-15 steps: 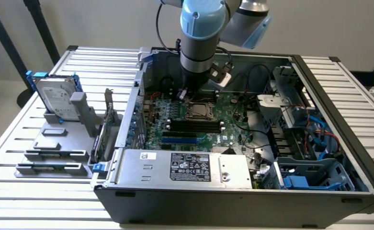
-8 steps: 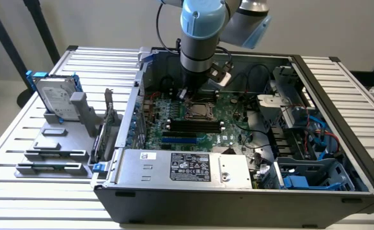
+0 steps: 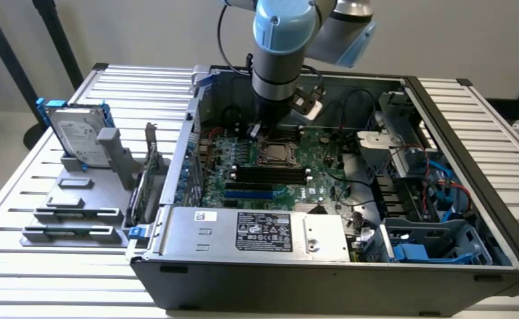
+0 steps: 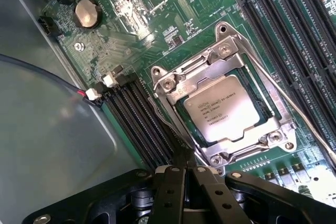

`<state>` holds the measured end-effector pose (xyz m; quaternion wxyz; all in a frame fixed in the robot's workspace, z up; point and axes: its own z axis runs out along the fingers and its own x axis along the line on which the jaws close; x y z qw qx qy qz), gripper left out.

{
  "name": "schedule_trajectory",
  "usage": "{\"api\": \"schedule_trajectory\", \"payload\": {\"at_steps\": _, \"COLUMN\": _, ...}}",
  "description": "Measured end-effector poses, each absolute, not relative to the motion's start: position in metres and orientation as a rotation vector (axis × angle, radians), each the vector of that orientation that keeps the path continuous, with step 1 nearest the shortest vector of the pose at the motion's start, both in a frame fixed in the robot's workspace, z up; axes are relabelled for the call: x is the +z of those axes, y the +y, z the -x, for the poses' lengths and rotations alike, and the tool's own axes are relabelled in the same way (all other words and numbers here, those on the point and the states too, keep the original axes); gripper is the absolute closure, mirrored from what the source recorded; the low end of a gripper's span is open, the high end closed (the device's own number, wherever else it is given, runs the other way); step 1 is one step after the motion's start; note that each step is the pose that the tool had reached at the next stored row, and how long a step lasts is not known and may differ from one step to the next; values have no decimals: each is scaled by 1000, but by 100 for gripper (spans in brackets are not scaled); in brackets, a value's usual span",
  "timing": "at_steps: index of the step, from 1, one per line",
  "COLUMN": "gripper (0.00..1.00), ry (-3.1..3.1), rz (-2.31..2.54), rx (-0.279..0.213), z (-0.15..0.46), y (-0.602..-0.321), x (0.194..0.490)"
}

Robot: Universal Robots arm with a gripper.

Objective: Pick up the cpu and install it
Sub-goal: 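Install the first cpu locking lever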

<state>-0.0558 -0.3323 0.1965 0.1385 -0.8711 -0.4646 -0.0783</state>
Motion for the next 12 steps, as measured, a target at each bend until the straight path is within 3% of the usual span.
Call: {"api": "schedule_trajectory", "payload": {"at_steps": 12, "gripper": 89, "ry": -1344, "rz": 2520, "rx": -224, "z": 51, "y": -332, "x": 194}}
